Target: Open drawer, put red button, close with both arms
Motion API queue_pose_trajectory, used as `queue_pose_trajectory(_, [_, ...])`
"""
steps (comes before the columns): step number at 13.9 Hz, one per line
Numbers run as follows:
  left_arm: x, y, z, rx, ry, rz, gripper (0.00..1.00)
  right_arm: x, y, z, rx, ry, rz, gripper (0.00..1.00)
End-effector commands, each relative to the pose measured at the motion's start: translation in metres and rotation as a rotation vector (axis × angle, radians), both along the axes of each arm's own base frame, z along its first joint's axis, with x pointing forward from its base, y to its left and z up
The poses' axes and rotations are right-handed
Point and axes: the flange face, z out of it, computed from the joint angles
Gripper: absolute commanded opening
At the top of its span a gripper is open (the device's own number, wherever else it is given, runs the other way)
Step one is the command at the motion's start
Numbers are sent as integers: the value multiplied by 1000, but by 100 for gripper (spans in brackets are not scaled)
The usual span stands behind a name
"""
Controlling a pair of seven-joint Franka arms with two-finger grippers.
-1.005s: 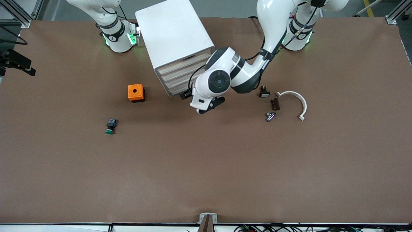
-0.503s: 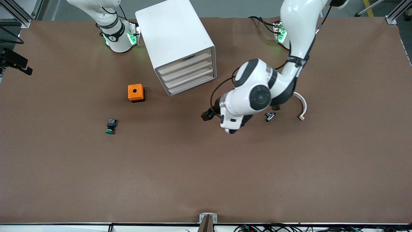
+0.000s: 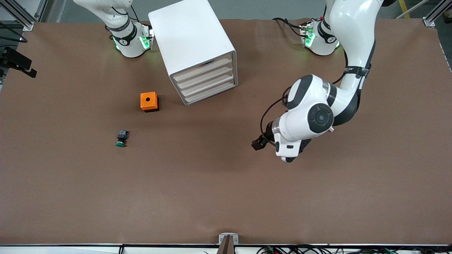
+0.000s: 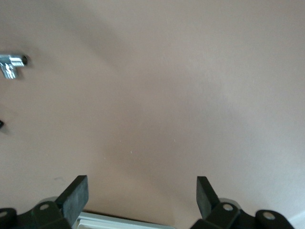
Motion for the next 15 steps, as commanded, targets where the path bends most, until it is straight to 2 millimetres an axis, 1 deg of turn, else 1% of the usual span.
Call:
queue_pose_trajectory(1, [5, 23, 13, 17, -15, 22, 100, -6, -4, 2, 0, -15, -21, 100])
queue_pose_trajectory(2, [14, 40, 15, 20, -25, 36, 100, -6, -4, 2, 1, -14, -21, 100])
queue_pose_trajectory(3, [20, 52, 15, 22, -38, 21, 100, -6, -4, 2, 1, -15, -21, 100])
queue_pose_trajectory(4, [26, 66, 18, 11, -59, -24, 100, -6, -3, 2, 0, -15, -16, 100])
queue_pose_trajectory(5, [29, 78, 26, -2, -90, -83, 100, -6, -2, 2, 0, -15, -16, 100])
queue_pose_trajectory(6, [31, 89, 27, -5, -90, -131, 100, -6, -2, 3, 0, -16, -15, 100])
queue_pose_trajectory(7, [32, 109, 29, -9, -77, -184, 100, -6, -3, 3, -1, -16, -18, 100])
queue_pose_trajectory(8, [32, 133, 33, -26, -59, -276, 100, -5, -3, 3, -1, -20, -18, 100])
queue_pose_trajectory(9, [29, 152, 37, -42, -44, -357, 100, -5, -3, 4, 0, -24, -16, 100])
queue_pose_trajectory(11, [25, 197, 53, -39, -31, -475, 100, -5, -3, 4, -1, -26, -18, 100])
queue_pose_trajectory(13, [18, 219, 64, 2, -18, -594, 100, -5, -3, 4, 0, -26, -18, 100])
queue_pose_trajectory(14, [18, 234, 68, 10, -17, -618, 100, -5, -3, 4, 0, -26, -18, 100])
queue_pose_trajectory(15, [15, 242, 70, 18, -20, -644, 100, -5, -3, 4, 0, -26, -19, 100])
